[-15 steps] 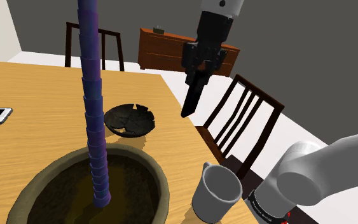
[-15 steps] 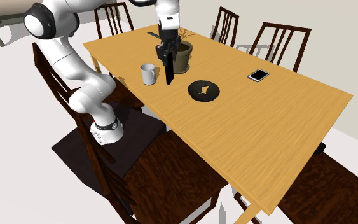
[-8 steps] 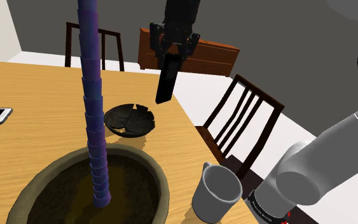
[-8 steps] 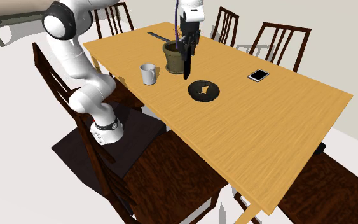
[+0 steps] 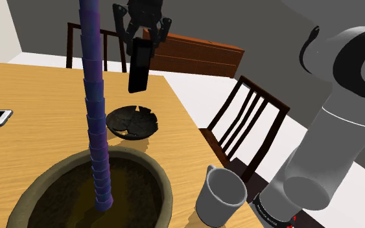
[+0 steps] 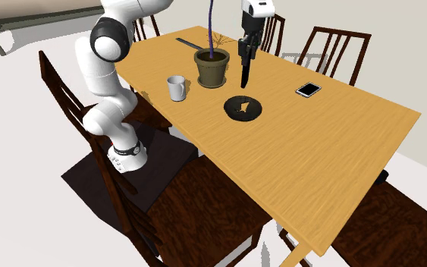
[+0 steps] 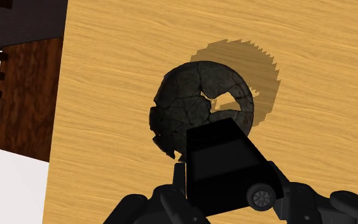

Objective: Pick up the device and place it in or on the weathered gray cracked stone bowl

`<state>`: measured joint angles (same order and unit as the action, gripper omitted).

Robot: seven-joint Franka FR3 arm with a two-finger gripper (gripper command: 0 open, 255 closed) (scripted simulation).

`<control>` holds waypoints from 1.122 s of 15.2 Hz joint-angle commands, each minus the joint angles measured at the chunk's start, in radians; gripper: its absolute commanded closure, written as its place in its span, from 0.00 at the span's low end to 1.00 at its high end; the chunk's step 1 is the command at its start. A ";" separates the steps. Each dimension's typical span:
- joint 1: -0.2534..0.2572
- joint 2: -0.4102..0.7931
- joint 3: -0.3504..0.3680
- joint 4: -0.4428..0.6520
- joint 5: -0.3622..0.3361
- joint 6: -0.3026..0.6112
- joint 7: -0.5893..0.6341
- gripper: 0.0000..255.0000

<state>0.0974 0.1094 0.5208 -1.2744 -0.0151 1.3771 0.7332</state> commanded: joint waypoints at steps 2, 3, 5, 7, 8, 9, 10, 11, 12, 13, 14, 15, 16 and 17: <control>0.001 0.006 0.000 -0.023 -0.003 0.030 0.003 1.00; -0.002 -0.003 -0.001 -0.048 0.002 0.046 -0.001 1.00; -0.008 -0.019 -0.004 -0.095 0.010 0.079 -0.007 1.00; -0.012 -0.033 -0.006 -0.140 0.018 0.111 -0.012 1.00; -0.014 -0.040 -0.007 -0.161 0.021 0.127 -0.015 1.00; -0.016 -0.046 -0.008 -0.182 0.024 0.142 -0.017 1.00; -0.018 -0.052 -0.009 -0.202 0.027 0.157 -0.020 1.00; -0.019 -0.057 -0.010 -0.222 0.030 0.172 -0.022 1.00; -0.020 -0.062 -0.011 -0.241 0.032 0.187 -0.024 1.00; -0.021 -0.067 -0.012 -0.260 0.034 0.202 -0.026 1.00; -0.022 -0.071 -0.012 -0.278 0.036 0.217 -0.028 1.00; -0.023 -0.075 -0.013 -0.296 0.038 0.231 -0.030 1.00; -0.024 -0.078 -0.014 -0.313 0.040 0.245 -0.031 1.00; -0.025 -0.081 -0.014 -0.331 0.042 0.260 -0.033 1.00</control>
<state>0.0737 0.0325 0.5072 -1.5870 0.0244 1.6220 0.7020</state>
